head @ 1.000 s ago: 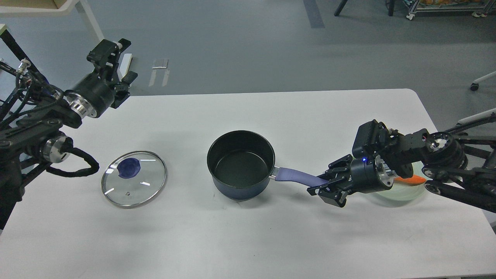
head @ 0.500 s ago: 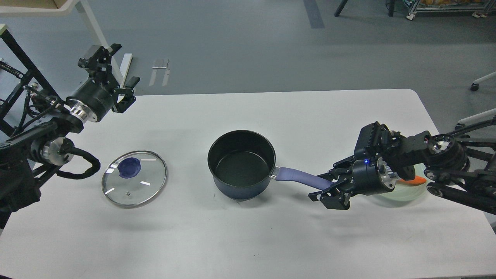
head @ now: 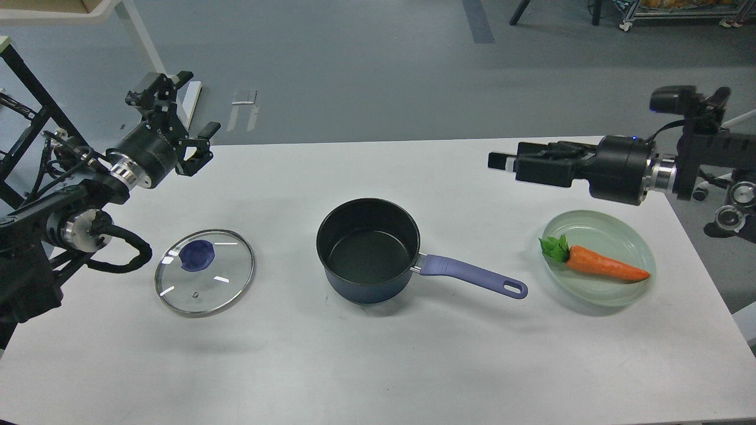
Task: Open pot lid
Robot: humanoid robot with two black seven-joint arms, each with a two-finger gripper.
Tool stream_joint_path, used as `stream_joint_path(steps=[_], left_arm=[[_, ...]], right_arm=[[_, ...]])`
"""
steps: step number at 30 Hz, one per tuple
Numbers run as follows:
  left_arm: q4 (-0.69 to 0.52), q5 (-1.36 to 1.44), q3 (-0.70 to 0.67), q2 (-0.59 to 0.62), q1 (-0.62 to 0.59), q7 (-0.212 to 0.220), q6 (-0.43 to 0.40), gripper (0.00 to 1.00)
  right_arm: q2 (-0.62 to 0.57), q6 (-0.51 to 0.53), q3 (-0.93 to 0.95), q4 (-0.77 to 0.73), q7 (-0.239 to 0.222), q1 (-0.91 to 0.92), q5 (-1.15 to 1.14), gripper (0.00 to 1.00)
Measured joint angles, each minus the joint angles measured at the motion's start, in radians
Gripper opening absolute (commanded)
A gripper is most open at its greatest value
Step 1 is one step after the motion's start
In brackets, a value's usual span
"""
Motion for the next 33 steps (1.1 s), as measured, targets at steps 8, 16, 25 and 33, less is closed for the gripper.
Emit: stream_joint_path(steps=[8,16,25,33], left_arm=[[-0.002,0.0,0.0,-0.003,0.01,0.0,0.001,0.99],[-0.003,0.001,-0.125,-0.062,0.106,0.023,0.002,0.99],[-0.005,0.002,-0.187,-0.086,0.159,0.05,-0.057,0.99],[-0.017,0.002,-0.203,-0.086,0.188,0.051,-0.088,0.99]], right_arm=[[0.087,-0.256,0.014,-0.167,0.0,-0.083,0.582,1.0],[0.162,-0.145,0.106,-0.23,0.0,-0.248,0.968,1.0],[0.243,0.346,0.364,-0.334,0.0,-0.462,1.055,1.0],[0.308,0.394,0.365,-0.389,0.0,-0.48,1.052,1.0]])
